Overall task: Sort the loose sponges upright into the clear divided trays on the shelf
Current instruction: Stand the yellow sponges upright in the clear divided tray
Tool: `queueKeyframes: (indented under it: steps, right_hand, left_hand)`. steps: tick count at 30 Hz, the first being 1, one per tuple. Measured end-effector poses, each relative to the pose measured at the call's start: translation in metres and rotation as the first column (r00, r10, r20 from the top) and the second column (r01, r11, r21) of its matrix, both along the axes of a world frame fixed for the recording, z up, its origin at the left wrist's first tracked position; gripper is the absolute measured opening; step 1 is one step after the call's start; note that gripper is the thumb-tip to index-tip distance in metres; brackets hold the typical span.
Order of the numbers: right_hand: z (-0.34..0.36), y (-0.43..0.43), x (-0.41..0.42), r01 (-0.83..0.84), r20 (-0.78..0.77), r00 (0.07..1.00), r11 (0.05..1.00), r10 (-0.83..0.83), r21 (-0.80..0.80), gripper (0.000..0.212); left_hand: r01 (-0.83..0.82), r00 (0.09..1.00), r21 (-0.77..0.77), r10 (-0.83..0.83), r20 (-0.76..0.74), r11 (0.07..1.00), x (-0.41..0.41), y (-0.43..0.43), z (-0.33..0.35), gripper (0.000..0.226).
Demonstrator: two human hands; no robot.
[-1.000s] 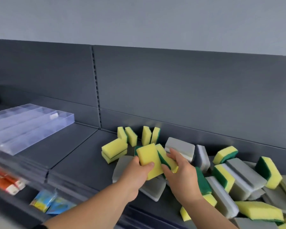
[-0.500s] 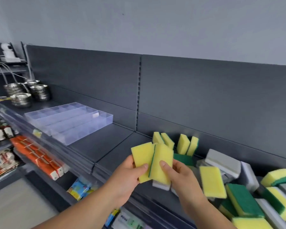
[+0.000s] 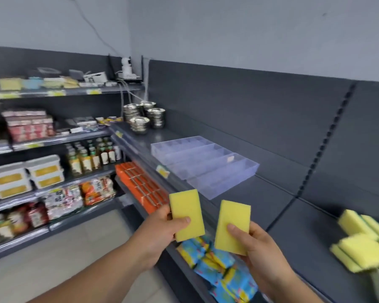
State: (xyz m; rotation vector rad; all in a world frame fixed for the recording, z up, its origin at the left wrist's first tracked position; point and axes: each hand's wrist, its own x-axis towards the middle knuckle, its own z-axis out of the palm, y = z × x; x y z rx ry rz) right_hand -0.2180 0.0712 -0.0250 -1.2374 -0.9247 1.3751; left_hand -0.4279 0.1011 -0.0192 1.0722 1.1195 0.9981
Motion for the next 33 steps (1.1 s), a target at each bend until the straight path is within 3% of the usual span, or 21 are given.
queueKeyframes:
  steps: [6,12,19,26,33]
  right_hand:
    - [-0.008,0.063,-0.078,-0.065,0.074,0.995,0.998,0.064,0.006,0.025]
    - [-0.002,0.136,-0.099,-0.076,0.111,0.991,0.996,0.070,0.053,0.026]
    - [0.008,0.248,-0.088,-0.006,0.155,0.988,0.994,-0.011,0.105,0.011]
    - [0.022,0.340,-0.059,0.020,0.225,0.973,0.988,-0.055,0.154,0.016]
    - [0.008,0.393,-0.024,0.203,0.289,0.925,0.963,-0.248,0.178,0.021]
  left_hand:
    - [-0.078,0.995,-0.011,0.078,-0.064,0.997,-0.090,0.042,-0.004,0.032]
    - [-0.143,0.984,0.000,0.143,-0.108,0.990,-0.121,0.099,-0.009,0.025]
    - [-0.172,0.972,0.069,0.181,-0.149,0.983,-0.125,0.208,0.006,0.023]
    - [-0.169,0.968,0.113,0.187,-0.170,0.979,-0.109,0.323,0.018,0.030]
    - [-0.056,0.956,0.201,0.111,-0.273,0.978,-0.077,0.434,0.024,0.030]
